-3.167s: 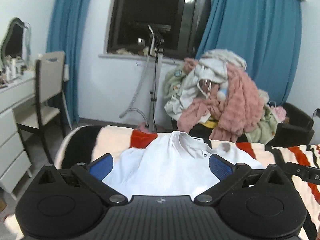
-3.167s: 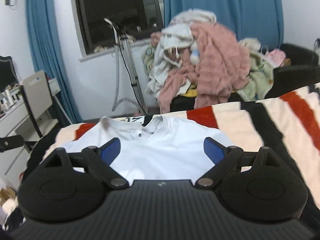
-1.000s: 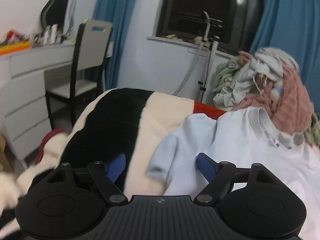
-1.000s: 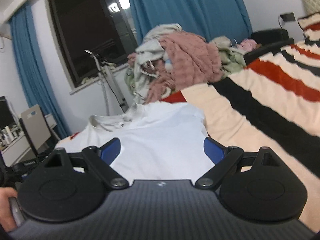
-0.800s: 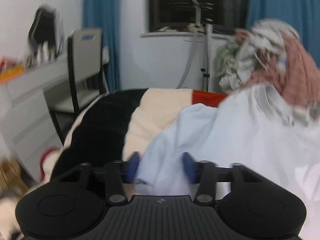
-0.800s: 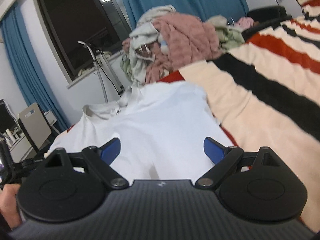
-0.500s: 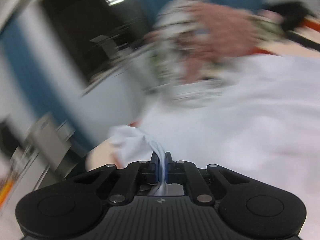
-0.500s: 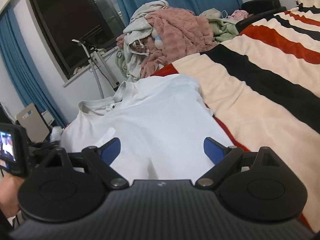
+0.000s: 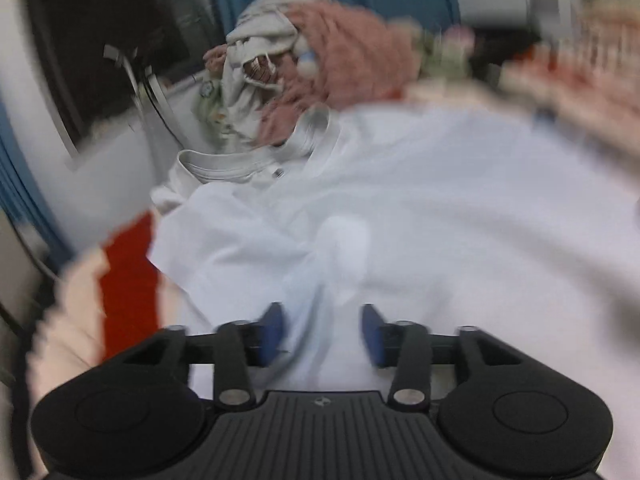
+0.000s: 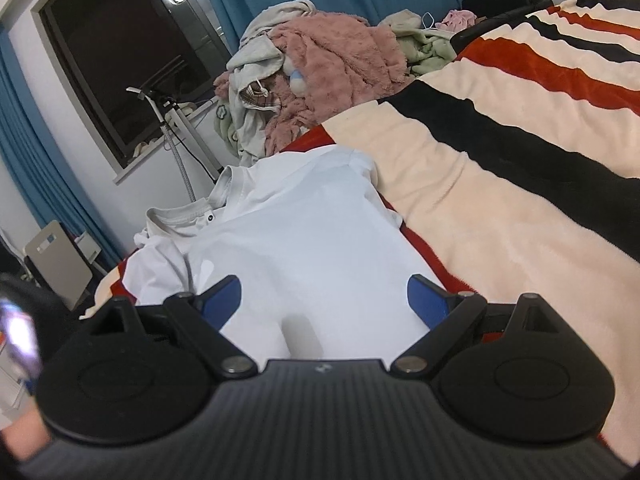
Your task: Fold clothes
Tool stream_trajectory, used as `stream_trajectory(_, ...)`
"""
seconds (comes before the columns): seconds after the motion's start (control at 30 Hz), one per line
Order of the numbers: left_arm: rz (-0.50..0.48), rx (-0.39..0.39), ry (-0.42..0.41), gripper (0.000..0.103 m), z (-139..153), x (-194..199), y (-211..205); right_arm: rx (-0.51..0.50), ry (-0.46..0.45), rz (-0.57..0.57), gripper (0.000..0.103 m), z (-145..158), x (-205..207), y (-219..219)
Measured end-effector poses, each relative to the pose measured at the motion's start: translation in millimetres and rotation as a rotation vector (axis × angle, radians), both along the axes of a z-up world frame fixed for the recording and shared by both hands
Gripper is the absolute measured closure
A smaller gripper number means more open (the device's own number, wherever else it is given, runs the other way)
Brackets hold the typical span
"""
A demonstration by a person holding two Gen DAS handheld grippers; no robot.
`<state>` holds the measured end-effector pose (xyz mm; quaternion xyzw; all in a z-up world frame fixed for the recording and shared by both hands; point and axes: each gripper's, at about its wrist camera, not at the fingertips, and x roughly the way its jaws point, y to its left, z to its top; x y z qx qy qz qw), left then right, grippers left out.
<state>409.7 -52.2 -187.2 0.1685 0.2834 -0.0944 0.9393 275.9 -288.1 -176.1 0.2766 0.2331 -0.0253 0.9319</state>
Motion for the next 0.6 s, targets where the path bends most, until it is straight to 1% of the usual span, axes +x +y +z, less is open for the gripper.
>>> stream_trajectory(0.03,0.020,-0.068,0.006,0.039,5,3,12,0.004,0.001,0.004,0.012,0,0,0)
stream_trajectory(0.23,0.138,-0.477,0.041,0.041,37,24,85,0.001,0.010,0.033,0.012,-2,-5,5)
stream_trajectory(0.27,0.172,-0.523,0.046,0.043,40,33,97,-0.004,0.009,0.034,0.012,-3,-6,6)
stream_trajectory(0.3,0.222,-0.546,0.053,0.043,37,47,108,-0.008,0.010,0.034,0.012,-4,-6,7)
stream_trajectory(0.33,0.256,-0.562,0.066,0.047,33,59,116,-0.013,0.012,0.032,0.012,-5,-5,8)
stream_trajectory(0.37,0.273,-0.568,0.085,0.060,29,69,120,-0.019,0.013,0.034,0.012,-6,-4,9)
stream_trajectory(0.4,0.291,-0.574,0.103,0.068,25,78,124,-0.026,0.013,0.041,0.012,-7,-3,11)
stream_trajectory(0.43,0.303,-0.578,0.124,0.081,22,89,128,-0.036,0.014,0.046,0.012,-9,-2,13)
stream_trajectory(0.5,0.300,-0.604,0.127,0.091,25,103,138,-0.065,0.021,0.051,0.012,-10,-1,16)
stream_trajectory(0.53,0.293,-0.618,0.118,0.101,28,106,144,-0.080,0.024,0.053,0.012,-11,0,17)
stream_trajectory(0.6,0.272,-0.625,0.108,0.101,40,107,158,-0.109,0.025,0.055,0.012,-11,0,22)
